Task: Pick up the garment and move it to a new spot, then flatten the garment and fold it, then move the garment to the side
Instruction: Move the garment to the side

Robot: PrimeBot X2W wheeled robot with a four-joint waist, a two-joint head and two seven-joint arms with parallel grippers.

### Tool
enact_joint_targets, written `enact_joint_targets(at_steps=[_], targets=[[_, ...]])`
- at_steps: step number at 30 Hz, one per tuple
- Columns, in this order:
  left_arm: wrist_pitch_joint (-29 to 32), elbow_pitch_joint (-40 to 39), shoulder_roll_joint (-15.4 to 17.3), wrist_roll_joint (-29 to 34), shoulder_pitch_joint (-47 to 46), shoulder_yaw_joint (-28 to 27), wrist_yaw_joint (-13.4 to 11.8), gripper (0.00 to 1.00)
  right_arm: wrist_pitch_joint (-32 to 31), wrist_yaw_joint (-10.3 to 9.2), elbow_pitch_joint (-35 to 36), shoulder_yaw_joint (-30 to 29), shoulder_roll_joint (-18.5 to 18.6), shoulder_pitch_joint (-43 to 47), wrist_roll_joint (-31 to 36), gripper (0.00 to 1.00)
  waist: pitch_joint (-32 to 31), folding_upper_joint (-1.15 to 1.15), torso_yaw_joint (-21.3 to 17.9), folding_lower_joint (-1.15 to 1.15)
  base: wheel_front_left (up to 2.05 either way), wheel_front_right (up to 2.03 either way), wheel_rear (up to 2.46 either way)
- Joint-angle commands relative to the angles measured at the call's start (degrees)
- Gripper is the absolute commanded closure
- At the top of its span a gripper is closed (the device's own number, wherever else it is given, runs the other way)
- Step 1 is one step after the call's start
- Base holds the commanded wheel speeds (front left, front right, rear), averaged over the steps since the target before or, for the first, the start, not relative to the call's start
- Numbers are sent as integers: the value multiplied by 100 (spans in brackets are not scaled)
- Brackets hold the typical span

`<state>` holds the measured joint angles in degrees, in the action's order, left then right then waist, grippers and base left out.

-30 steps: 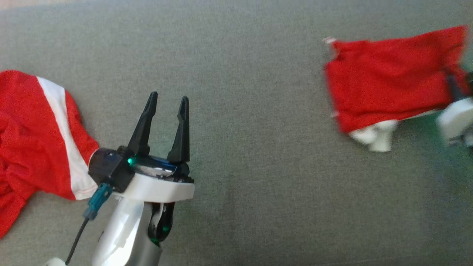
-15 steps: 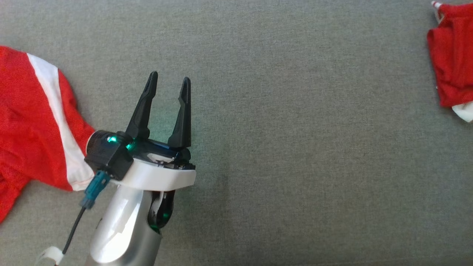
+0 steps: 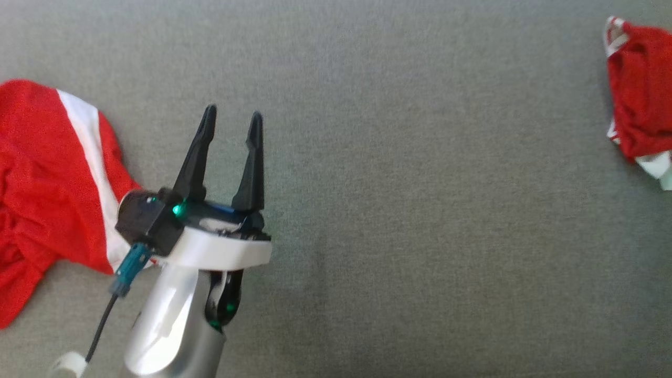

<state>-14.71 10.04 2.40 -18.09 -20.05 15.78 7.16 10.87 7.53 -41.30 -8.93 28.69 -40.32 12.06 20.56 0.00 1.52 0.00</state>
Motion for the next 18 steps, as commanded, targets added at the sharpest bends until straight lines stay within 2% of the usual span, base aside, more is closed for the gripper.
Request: enact_joint_targets(at_steps=[1, 6, 15, 18], targets=[[-29, -163, 48, 64, 100, -237, 29, 0, 105, -4, 315, 122, -55, 107, -70, 0, -286, 0, -33, 0, 0, 0, 0], [-29, -196, 48, 62, 364, -457, 20, 0, 240, -4, 924, 272, -807, 423, -426, 0, -785, 0, -79, 0, 0, 0, 0], [-29, -263, 48, 93, 927, -611, -15, 0, 291, -4, 2133, 445, -2135, 1607, -1295, 0, -1376, 0, -54, 0, 0, 0, 0], [-29, -279, 48, 81, 1097, -630, -44, 0, 312, -4, 2420, 532, -2412, 2125, -1382, 0, -1480, 0, -19, 0, 0, 0, 0]])
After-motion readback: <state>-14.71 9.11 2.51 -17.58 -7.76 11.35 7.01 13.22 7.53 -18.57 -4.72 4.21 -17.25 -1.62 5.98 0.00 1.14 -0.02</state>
